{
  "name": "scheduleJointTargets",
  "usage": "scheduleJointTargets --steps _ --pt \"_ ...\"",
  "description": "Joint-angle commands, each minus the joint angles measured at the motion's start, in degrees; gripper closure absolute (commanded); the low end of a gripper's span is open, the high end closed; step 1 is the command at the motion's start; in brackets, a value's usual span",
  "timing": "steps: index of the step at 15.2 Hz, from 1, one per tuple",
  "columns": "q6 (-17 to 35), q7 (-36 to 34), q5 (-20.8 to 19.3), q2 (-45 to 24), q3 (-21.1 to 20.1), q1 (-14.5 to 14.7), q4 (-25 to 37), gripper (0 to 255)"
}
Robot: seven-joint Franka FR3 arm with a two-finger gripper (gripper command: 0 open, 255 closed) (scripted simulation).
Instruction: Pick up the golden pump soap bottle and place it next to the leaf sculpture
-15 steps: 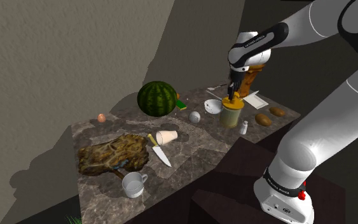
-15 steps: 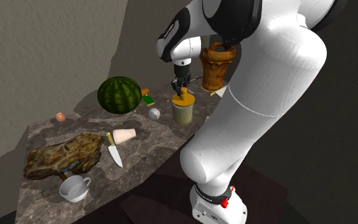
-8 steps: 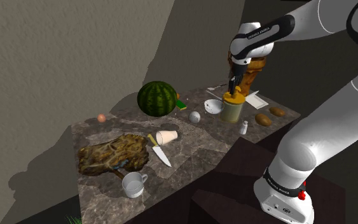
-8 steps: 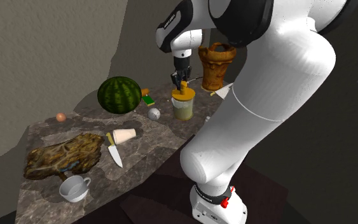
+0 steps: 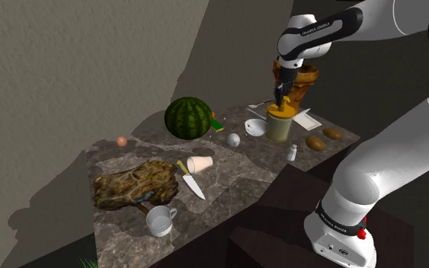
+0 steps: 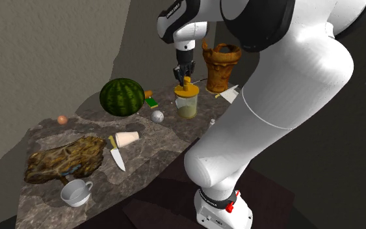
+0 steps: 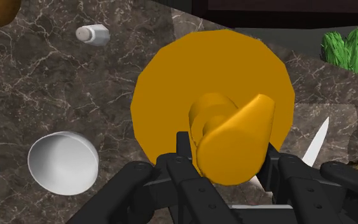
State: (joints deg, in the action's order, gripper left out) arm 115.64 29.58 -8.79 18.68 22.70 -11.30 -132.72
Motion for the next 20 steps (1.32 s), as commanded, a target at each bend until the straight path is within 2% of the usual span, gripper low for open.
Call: scheduleJointTargets --steps 1,11,20 --pt "-0.4 -2.3 0.1 1.2 -1.6 0.7 -0.9 255" --pt "-0.8 -16.9 3.2 4.5 -12.2 6.3 -4.8 255" --pt "-0.7 -29.3 7.2 1.8 -21.2 12.1 -2.6 255"
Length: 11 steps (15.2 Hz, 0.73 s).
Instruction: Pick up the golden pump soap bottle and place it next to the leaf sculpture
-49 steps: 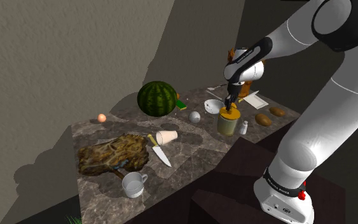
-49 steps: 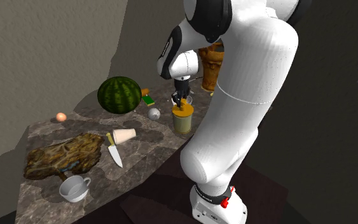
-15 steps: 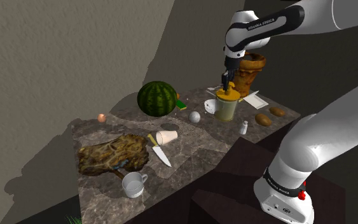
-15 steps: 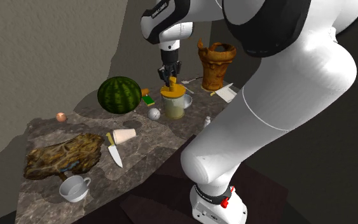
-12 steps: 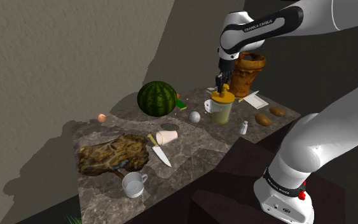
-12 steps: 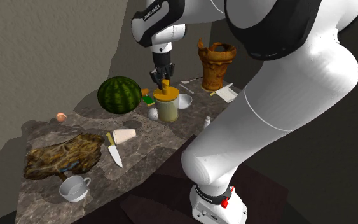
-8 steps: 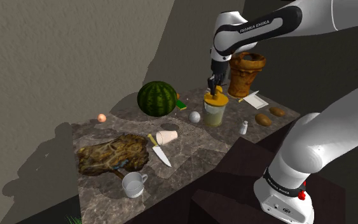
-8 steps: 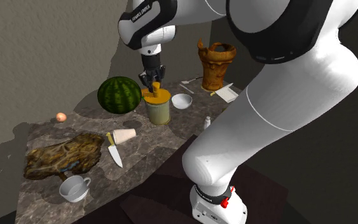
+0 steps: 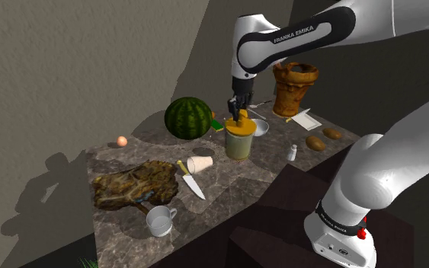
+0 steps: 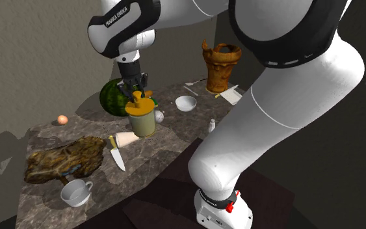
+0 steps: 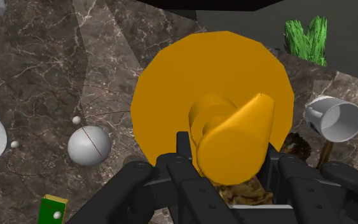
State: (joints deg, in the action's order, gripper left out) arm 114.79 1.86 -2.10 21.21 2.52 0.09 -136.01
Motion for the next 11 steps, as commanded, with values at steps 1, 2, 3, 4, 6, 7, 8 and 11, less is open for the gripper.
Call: scheduleJointTargets --steps 1,2,3,4,6,7,8,11 --pt "0.1 -2.9 0.9 -1.4 -2.0 1.3 1.2 255" --pt "0.1 -4.3 1.2 -2.0 -3.0 1.9 1.9 255" --pt "0.1 -5.6 1.5 -2.8 -3.9 2.5 2.6 255" --pt "0.1 -6.9 1.8 -3.5 -4.8 3.1 3.3 255" --pt "0.1 -9.6 2.3 -5.3 -6.7 4.2 5.0 255" --pt "0.1 -11.0 2.5 -6.2 -7.5 4.7 6.0 255" --pt "0.0 -12.3 2.6 -7.2 -8.4 5.3 7.0 255" --pt "-0.2 -16.3 2.8 -10.4 -10.9 6.8 10.5 255"
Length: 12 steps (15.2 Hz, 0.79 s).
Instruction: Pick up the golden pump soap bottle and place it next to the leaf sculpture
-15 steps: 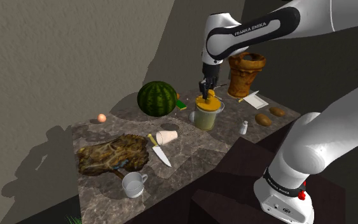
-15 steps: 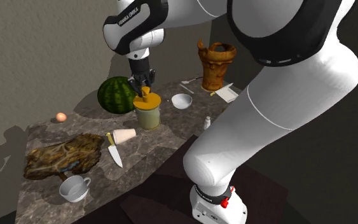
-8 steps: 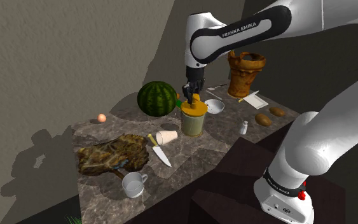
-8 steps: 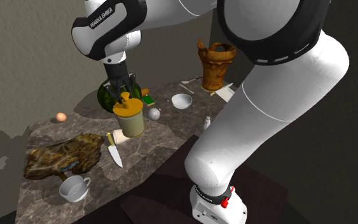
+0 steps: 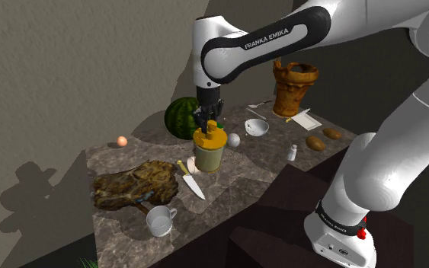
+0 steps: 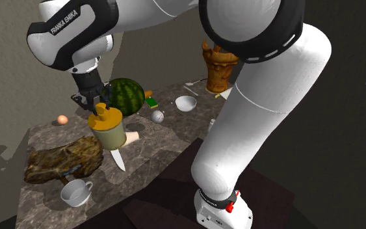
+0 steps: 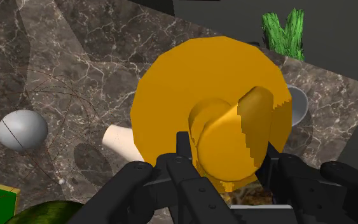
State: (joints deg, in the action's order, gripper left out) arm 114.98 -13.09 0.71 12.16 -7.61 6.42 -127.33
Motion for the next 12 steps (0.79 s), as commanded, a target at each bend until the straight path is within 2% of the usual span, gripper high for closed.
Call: scheduleJointTargets --steps 1,5,12 --pt "-0.5 -2.7 0.0 -2.6 -1.6 1.0 3.1 255" --pt "-1.3 -8.5 -0.7 -8.2 -4.8 3.2 9.3 255" --pt "4.0 -8.9 -1.2 -9.8 -4.9 3.3 5.7 255"
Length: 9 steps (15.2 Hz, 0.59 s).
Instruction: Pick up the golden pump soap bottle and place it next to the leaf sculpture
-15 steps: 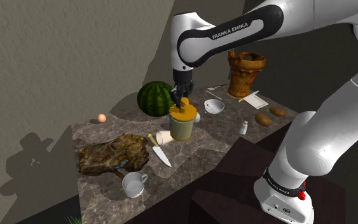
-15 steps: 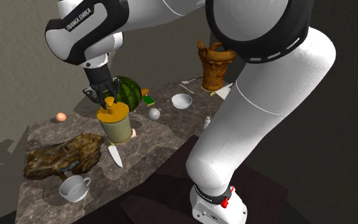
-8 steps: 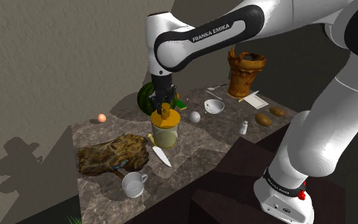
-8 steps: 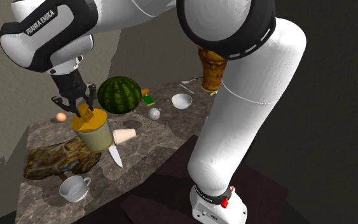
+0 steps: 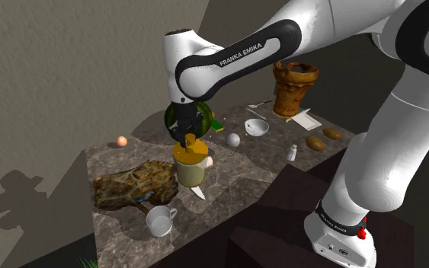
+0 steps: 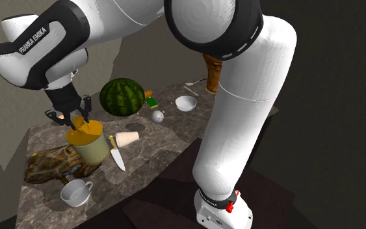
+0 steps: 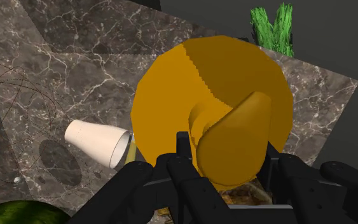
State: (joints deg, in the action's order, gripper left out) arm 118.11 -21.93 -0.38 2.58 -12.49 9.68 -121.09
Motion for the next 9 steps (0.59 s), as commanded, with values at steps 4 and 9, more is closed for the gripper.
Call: scheduleJointTargets --steps 4,9 --pt "3.9 -0.3 -0.4 -1.5 -0.1 0.0 -2.4 255" --pt "7.7 -0.7 -0.9 -3.3 -0.1 0.1 -4.4 255"
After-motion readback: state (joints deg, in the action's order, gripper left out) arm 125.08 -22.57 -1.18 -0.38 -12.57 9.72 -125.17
